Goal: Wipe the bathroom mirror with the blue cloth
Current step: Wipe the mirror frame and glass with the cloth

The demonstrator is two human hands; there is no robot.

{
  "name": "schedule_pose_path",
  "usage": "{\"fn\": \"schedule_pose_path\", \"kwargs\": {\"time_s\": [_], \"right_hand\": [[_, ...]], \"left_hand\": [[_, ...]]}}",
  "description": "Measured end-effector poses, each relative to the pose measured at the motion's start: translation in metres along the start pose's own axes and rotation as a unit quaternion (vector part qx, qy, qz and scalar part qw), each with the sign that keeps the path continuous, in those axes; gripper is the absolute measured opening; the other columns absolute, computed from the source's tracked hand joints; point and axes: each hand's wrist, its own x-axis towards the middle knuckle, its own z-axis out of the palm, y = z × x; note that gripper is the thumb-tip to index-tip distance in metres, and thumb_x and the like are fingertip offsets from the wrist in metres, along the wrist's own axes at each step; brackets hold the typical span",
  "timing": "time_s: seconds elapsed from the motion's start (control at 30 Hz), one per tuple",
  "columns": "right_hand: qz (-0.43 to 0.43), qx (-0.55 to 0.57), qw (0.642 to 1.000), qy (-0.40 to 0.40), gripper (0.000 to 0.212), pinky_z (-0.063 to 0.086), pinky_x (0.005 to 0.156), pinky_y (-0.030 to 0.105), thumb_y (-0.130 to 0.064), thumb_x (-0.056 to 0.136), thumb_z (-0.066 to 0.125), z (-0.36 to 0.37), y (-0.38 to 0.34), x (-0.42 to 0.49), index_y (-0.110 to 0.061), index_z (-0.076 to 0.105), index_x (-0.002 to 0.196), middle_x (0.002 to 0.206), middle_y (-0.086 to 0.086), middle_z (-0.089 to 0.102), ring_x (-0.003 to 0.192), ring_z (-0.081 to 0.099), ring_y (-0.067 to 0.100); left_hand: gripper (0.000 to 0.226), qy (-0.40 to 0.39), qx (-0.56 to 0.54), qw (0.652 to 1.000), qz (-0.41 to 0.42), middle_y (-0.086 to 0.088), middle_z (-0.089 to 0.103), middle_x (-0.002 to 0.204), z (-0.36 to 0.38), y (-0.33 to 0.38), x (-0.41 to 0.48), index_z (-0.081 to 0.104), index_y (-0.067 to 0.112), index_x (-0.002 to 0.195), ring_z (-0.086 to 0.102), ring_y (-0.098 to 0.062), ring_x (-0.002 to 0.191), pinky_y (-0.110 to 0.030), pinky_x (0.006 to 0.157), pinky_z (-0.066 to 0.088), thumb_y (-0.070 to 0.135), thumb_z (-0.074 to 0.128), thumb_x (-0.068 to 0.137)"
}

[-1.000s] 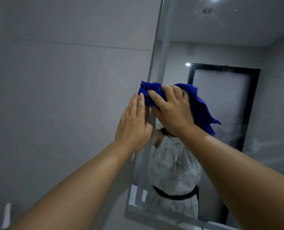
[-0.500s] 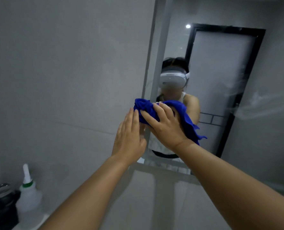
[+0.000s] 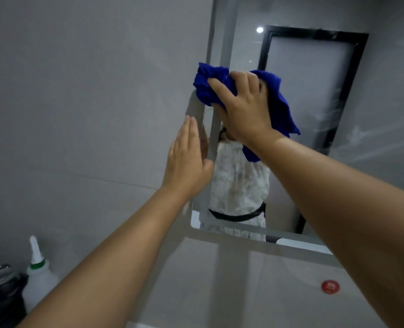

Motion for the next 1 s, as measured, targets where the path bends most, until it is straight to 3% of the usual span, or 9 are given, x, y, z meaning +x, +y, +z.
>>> {"fn": "schedule_pose_path", "kwargs": {"time_s": [0.1,0.23,0.4,0.57,0.7,0.8,0.9,1.0], "right_hand": [[-0.037,0.041,0.998,0.019,0.039,0.044,0.084,0.046,-0.035,0.08,0.06,0.01,-0.02,-0.038,-0.022,0.056,0.116,0.111,0.015,0.059,0.104,0.038,0.029],[-0.09,0.085,0.992,0.005,0.037,0.031,0.085,0.042,-0.029,0.081,0.063,0.022,-0.056,-0.112,-0.022,0.049,0.115,0.114,0.01,0.04,0.106,0.04,0.03],[-0.123,0.107,0.987,-0.008,0.04,0.033,0.091,0.042,-0.021,0.078,0.064,0.016,-0.082,-0.169,-0.021,0.049,0.115,0.115,0.012,0.042,0.106,0.042,0.03],[-0.148,0.117,0.981,-0.034,0.042,0.037,0.09,0.043,-0.017,0.079,0.067,0.012,-0.093,-0.212,-0.022,0.052,0.117,0.115,0.012,0.048,0.108,0.046,0.031],[-0.204,0.118,0.969,-0.077,0.046,0.035,0.095,0.041,-0.008,0.079,0.063,0.005,-0.086,-0.232,-0.021,0.05,0.121,0.119,0.012,0.046,0.114,0.044,0.03],[-0.281,0.122,0.943,-0.129,0.046,0.039,0.094,0.043,-0.005,0.08,0.051,-0.005,-0.071,-0.228,-0.02,0.054,0.124,0.115,0.014,0.06,0.114,0.049,0.032],[-0.296,0.099,0.938,-0.149,0.044,0.047,0.09,0.043,-0.012,0.081,0.057,-0.014,-0.043,-0.213,-0.021,0.057,0.123,0.113,0.012,0.063,0.11,0.057,0.031],[-0.283,0.076,0.948,-0.125,0.038,0.043,0.094,0.044,-0.022,0.085,0.061,-0.016,-0.004,-0.191,-0.023,0.058,0.123,0.115,0.013,0.062,0.111,0.055,0.031]], "left_hand": [[0.085,0.001,-0.01,0.999,-0.047,-0.008,-0.008,0.158,0.015,-0.019,-0.031,-0.01,0.008,0.146,-0.005,-0.018,0.145,-0.026,0.113,-0.001,0.015,0.051,0.088],[0.089,-0.028,0.005,0.995,-0.092,-0.01,-0.01,0.157,0.03,-0.038,-0.073,-0.011,0.007,0.146,-0.007,-0.02,0.145,-0.028,0.115,0.0,0.01,0.053,0.085],[0.09,-0.099,0.036,0.993,-0.057,-0.009,-0.009,0.157,0.045,-0.049,-0.115,-0.01,0.012,0.147,-0.005,-0.021,0.145,-0.03,0.116,0.004,0.01,0.054,0.083],[0.094,-0.153,0.04,0.985,-0.074,-0.009,-0.01,0.157,0.066,-0.052,-0.145,-0.01,0.01,0.146,0.0,-0.021,0.145,-0.031,0.116,0.008,0.014,0.057,0.08],[0.095,-0.177,0.048,0.978,-0.102,-0.011,-0.011,0.156,0.081,-0.044,-0.167,-0.011,0.008,0.146,-0.001,-0.023,0.145,-0.035,0.118,0.008,0.015,0.057,0.08],[0.095,-0.194,0.071,0.971,-0.121,-0.012,-0.013,0.156,0.088,-0.033,-0.175,-0.015,0.005,0.144,-0.009,-0.023,0.145,-0.036,0.116,0.0,0.018,0.054,0.081],[0.095,-0.186,0.071,0.972,-0.123,-0.011,-0.017,0.156,0.09,-0.012,-0.161,-0.019,0.007,0.144,-0.014,-0.021,0.144,-0.034,0.116,-0.004,0.017,0.052,0.082],[0.096,-0.167,0.055,0.979,-0.108,-0.008,-0.021,0.155,0.088,0.02,-0.132,-0.024,0.009,0.142,-0.017,-0.019,0.143,-0.031,0.114,-0.01,0.016,0.053,0.084]]}}
